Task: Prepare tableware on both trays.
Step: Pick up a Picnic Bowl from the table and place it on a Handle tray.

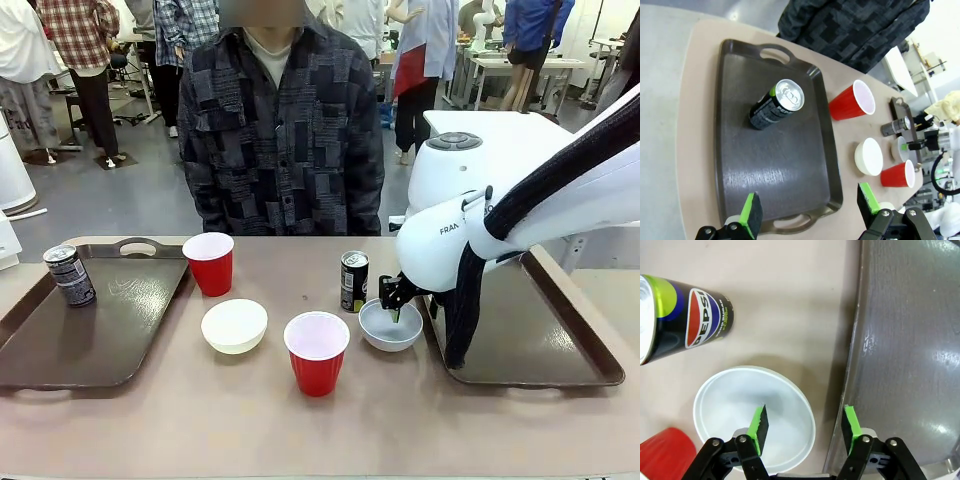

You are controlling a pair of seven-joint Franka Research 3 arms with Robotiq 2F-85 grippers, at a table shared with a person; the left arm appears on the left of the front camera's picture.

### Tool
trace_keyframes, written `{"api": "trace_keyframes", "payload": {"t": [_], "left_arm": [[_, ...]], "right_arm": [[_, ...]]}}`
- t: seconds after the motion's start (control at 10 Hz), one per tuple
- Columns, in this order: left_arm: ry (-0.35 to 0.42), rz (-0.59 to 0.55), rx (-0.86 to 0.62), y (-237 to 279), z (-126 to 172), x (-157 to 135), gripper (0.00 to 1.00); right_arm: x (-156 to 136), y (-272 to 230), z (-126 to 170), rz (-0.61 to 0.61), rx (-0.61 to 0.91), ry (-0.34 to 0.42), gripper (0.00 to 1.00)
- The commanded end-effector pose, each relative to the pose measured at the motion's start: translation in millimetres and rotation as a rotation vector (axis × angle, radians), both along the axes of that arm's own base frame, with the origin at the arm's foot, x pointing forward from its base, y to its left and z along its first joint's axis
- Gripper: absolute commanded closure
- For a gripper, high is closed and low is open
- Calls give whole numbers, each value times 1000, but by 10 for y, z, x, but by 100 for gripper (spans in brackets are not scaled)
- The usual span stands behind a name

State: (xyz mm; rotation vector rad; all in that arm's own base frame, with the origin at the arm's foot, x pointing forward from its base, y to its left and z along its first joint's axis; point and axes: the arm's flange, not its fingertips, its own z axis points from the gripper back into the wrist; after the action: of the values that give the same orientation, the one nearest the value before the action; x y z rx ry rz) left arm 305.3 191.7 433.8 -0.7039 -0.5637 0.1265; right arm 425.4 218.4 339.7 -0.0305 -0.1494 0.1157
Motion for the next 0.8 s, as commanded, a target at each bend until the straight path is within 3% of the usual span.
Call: {"api": "trace_keyframes", "payload": {"t": [0.0, 0.1, 0.2, 0.3, 0.4, 0.5, 0.7], "left_arm": [[-10, -5, -12, 17, -6, -11, 0], [-10, -5, -12, 17, -6, -11, 0], [-10, -5, -12, 17, -6, -11, 0], [-10, -5, -12, 17, -6, -11, 0], [-10, -5, -12, 17, -6, -11, 0], [-10, -5, -12, 17, -6, -11, 0], [-10, -5, -12, 17, -6, -11, 0]], "right_arm": [[18, 73, -79, -29, -19, -17, 43], [20, 72, -81, -28, -17, -17, 76], [23, 76, -77, -26, -11, -15, 62], [17, 83, -72, -20, -1, -10, 96], [12, 85, -52, -18, 6, -8, 81], [5, 85, -11, -18, 7, -14, 100], [-5, 73, 15, -19, 13, -14, 97]]}}
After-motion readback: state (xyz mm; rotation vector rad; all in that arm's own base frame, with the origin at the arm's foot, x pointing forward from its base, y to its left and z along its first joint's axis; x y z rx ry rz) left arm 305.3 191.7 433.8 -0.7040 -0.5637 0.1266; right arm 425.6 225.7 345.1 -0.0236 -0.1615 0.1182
